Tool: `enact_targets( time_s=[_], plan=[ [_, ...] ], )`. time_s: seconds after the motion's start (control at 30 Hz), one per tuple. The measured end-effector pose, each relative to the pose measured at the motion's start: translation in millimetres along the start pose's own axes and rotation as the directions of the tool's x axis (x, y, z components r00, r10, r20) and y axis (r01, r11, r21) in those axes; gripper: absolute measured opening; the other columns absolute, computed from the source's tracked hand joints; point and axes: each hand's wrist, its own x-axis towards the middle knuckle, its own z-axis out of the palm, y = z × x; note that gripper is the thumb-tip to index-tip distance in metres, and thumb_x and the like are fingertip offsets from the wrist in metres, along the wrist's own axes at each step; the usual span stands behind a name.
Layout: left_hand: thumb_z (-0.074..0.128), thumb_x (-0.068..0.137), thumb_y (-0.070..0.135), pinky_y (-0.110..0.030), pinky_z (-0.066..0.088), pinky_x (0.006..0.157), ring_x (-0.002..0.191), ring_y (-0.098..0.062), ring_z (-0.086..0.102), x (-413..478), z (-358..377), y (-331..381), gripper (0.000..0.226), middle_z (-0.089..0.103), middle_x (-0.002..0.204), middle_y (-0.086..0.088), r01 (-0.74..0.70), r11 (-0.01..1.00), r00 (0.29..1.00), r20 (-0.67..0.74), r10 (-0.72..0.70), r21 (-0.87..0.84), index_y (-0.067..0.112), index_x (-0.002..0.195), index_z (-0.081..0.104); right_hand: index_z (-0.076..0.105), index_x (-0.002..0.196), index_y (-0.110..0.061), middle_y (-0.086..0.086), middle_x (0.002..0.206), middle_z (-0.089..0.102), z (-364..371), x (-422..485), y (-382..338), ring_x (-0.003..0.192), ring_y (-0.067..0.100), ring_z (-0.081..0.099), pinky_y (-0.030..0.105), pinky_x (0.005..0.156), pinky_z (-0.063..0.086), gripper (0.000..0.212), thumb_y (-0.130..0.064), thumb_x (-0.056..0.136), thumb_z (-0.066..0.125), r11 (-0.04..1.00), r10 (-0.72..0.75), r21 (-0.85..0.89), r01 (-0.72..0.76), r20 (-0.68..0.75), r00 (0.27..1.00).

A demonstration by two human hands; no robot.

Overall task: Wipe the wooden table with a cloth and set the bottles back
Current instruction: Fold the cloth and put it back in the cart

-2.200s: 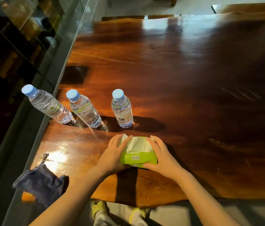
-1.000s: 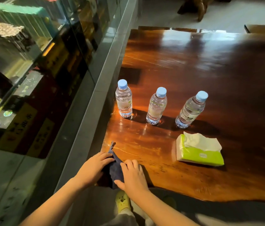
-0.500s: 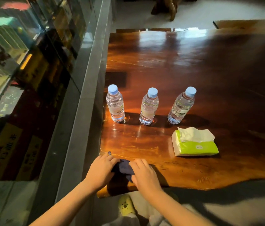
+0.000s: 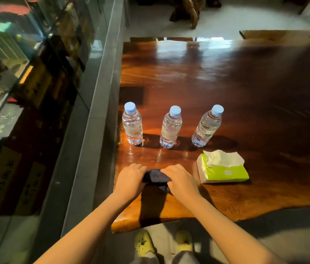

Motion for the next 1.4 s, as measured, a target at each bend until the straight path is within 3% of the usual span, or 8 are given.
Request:
enact_targets(
  time_s=[0.3, 0.5, 0.6, 0.77, 0.93, 1.13, 1.27, 1.4],
  plan=[
    [0.064, 0.079, 0.036, -0.032, 0.045, 0.075, 0.098, -0.019, 0.06, -56.3, -25.8, -15.3, 0.032, 0.068, 0.104, 0.003, 0.302, 0.953, 0.942, -0.155, -0.299, -0.006, 0.028, 0.11, 0.063, 0.053, 0.131, -0.019, 0.005, 0.13, 0.054, -13.5, 31.1, -38.6, 0.119, 0.021, 0.049, 0.031, 0.099, 0.037, 0.043, -0.008, 0.09, 0.047, 0.949, -0.286, -0.059, 0.31, 0.254, 0.924],
    [0.059, 0.081, 0.038, -0.031, 0.046, 0.081, 0.103, -0.017, 0.058, -114.5, -37.2, -0.7, 0.026, 0.068, 0.104, 0.007, 0.592, 0.8, 0.765, -0.241, -0.597, -0.097, 0.034, 0.106, 0.062, 0.055, 0.129, -0.021, 0.006, 0.128, 0.057, -19.1, 48.1, -77.9, 0.119, 0.023, 0.05, 0.03, 0.097, 0.037, 0.041, -0.011, 0.089, 0.051, 0.775, -0.579, 0.04, 0.63, 0.442, 0.685],
    [0.058, 0.08, 0.035, -0.03, 0.044, 0.082, 0.104, -0.019, 0.058, -151.5, -39.7, 17.1, 0.029, 0.068, 0.107, 0.006, 0.715, 0.683, 0.624, -0.301, -0.721, -0.152, 0.033, 0.109, 0.062, 0.058, 0.127, -0.02, 0.009, 0.123, 0.059, -16.0, 42.7, -106.3, 0.113, 0.027, 0.053, 0.031, 0.093, 0.04, 0.04, -0.007, 0.089, 0.052, 0.645, -0.707, 0.127, 0.753, 0.474, 0.525],
    [0.064, 0.08, 0.028, -0.038, 0.048, 0.086, 0.103, -0.025, 0.061, -222.0, -52.0, 53.7, 0.024, 0.069, 0.106, -0.005, 0.827, 0.441, 0.37, -0.253, -0.894, -0.349, 0.023, 0.104, 0.067, 0.069, 0.109, -0.017, 0.006, 0.109, 0.071, -8.1, 3.8, -166.5, 0.103, 0.029, 0.061, 0.041, 0.088, 0.048, 0.028, -0.017, 0.083, 0.059, 0.314, -0.873, 0.273, 0.909, 0.46, 0.164],
    [0.067, 0.079, 0.026, -0.023, 0.037, 0.061, 0.084, -0.015, 0.062, -303.5, -59.2, 113.0, 0.016, 0.07, 0.091, 0.0, 0.848, 0.206, 0.018, -0.362, -0.932, -0.489, 0.025, 0.095, 0.069, 0.07, 0.104, -0.011, 0.01, 0.097, 0.073, 7.7, -62.2, -224.0, 0.092, 0.031, 0.064, 0.042, 0.074, 0.053, 0.025, -0.013, 0.079, 0.068, 0.012, -0.907, 0.398, 0.917, 0.39, -0.157],
    [0.062, 0.086, 0.021, -0.035, 0.046, 0.089, 0.105, -0.029, 0.059, -385.2, -61.0, 190.1, 0.024, 0.066, 0.11, -0.011, 0.776, -0.11, -0.309, -0.222, -0.925, -0.621, 0.016, 0.109, 0.064, 0.069, 0.085, -0.015, 0.004, 0.08, 0.07, 32.1, -162.8, -275.8, 0.077, 0.02, 0.064, 0.039, 0.07, 0.048, 0.007, -0.011, 0.082, 0.065, -0.163, -0.798, 0.557, 0.815, 0.411, -0.441],
    [0.065, 0.082, 0.026, -0.039, 0.048, 0.083, 0.101, -0.028, 0.062, -427.8, -58.2, 257.2, 0.026, 0.071, 0.105, -0.008, 0.763, -0.254, -0.491, -0.277, -0.826, -0.594, 0.021, 0.107, 0.068, 0.07, 0.092, -0.025, -0.001, 0.085, 0.072, 40.8, -233.7, -288.5, 0.077, 0.009, 0.062, 0.026, 0.068, 0.047, 0.015, -0.015, 0.084, 0.062, -0.285, -0.74, 0.613, 0.737, 0.348, -0.576],
    [0.064, 0.082, 0.022, -0.034, 0.042, 0.082, 0.102, -0.025, 0.06, -458.2, -60.0, 327.5, 0.024, 0.07, 0.104, -0.006, 0.717, -0.383, -0.639, -0.331, -0.695, -0.582, 0.025, 0.106, 0.068, 0.072, 0.095, -0.014, 0.006, 0.084, 0.075, 31.3, -308.5, -291.5, 0.078, 0.008, 0.063, 0.018, 0.063, 0.038, 0.023, -0.002, 0.075, 0.068, -0.379, -0.666, 0.732, 0.566, 0.208, -0.716]
  ],
)
